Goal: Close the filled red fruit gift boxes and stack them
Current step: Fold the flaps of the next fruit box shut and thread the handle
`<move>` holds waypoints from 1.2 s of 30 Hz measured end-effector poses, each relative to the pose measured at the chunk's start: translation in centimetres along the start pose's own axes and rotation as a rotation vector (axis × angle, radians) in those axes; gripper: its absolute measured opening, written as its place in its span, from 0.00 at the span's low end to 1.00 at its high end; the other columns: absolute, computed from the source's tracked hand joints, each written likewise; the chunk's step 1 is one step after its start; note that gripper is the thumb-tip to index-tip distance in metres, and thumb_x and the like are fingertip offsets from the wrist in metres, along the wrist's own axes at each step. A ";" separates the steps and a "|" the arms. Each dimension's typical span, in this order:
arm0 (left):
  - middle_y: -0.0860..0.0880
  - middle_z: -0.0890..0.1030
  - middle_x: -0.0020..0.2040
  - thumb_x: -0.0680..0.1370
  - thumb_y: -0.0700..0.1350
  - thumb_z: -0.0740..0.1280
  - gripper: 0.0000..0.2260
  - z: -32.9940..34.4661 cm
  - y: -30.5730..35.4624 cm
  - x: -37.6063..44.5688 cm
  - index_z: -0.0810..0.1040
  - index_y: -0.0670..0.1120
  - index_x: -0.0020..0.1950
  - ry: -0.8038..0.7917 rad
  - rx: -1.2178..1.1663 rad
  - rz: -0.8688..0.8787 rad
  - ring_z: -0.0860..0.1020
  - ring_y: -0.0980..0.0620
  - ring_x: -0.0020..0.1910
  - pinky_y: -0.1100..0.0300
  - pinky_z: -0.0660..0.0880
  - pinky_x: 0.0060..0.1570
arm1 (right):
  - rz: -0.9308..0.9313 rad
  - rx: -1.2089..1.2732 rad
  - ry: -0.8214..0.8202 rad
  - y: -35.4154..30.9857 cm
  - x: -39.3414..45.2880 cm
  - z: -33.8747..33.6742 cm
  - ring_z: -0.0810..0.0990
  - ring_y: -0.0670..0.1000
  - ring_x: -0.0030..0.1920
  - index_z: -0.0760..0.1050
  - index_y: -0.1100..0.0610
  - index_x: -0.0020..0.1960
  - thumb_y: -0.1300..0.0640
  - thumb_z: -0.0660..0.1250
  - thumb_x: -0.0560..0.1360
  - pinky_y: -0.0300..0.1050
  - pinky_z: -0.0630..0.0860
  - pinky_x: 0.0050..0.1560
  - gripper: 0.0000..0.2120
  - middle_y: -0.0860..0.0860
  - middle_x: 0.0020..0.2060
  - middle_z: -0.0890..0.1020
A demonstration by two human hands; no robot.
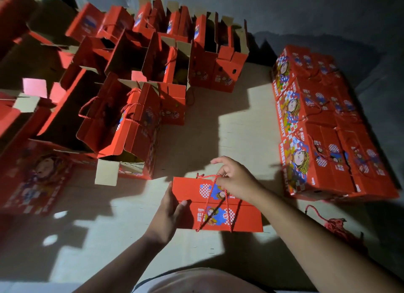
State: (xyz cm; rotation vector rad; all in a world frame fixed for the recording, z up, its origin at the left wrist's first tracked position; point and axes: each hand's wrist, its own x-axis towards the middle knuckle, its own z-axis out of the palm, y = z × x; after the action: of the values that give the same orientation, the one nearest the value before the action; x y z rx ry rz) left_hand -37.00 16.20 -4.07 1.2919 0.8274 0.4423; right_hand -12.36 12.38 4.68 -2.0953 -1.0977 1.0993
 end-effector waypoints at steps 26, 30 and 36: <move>0.53 0.79 0.70 0.82 0.58 0.67 0.26 0.9 4.1 2.8 0.70 0.53 0.79 0.169 0.375 0.031 0.75 0.54 0.71 0.45 0.71 0.73 | -0.016 0.341 0.200 -6.8 -5.4 -7.3 0.73 0.43 0.29 0.86 0.45 0.50 0.57 0.64 0.65 0.36 0.69 0.31 0.18 0.46 0.29 0.79; 0.58 0.74 0.74 0.83 0.53 0.68 0.25 1.8 4.1 2.4 0.67 0.58 0.79 0.124 0.424 0.075 0.72 0.57 0.73 0.55 0.69 0.72 | 0.014 0.366 0.225 -5.3 -5.0 -7.7 0.79 0.53 0.37 0.86 0.47 0.52 0.57 0.64 0.67 0.47 0.72 0.41 0.18 0.62 0.43 0.86; 0.62 0.68 0.74 0.79 0.56 0.73 0.33 4.3 5.1 2.9 0.63 0.56 0.80 0.011 0.460 0.087 0.70 0.57 0.73 0.54 0.70 0.71 | -0.041 0.320 0.296 -4.4 -6.1 -8.2 0.72 0.40 0.27 0.86 0.45 0.51 0.56 0.64 0.68 0.35 0.67 0.28 0.17 0.40 0.28 0.80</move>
State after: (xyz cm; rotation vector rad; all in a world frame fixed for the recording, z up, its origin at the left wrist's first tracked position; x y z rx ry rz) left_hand -31.15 16.65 0.19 1.7559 0.9172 0.3371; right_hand -9.35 8.94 14.80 -1.8957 -0.7650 0.8467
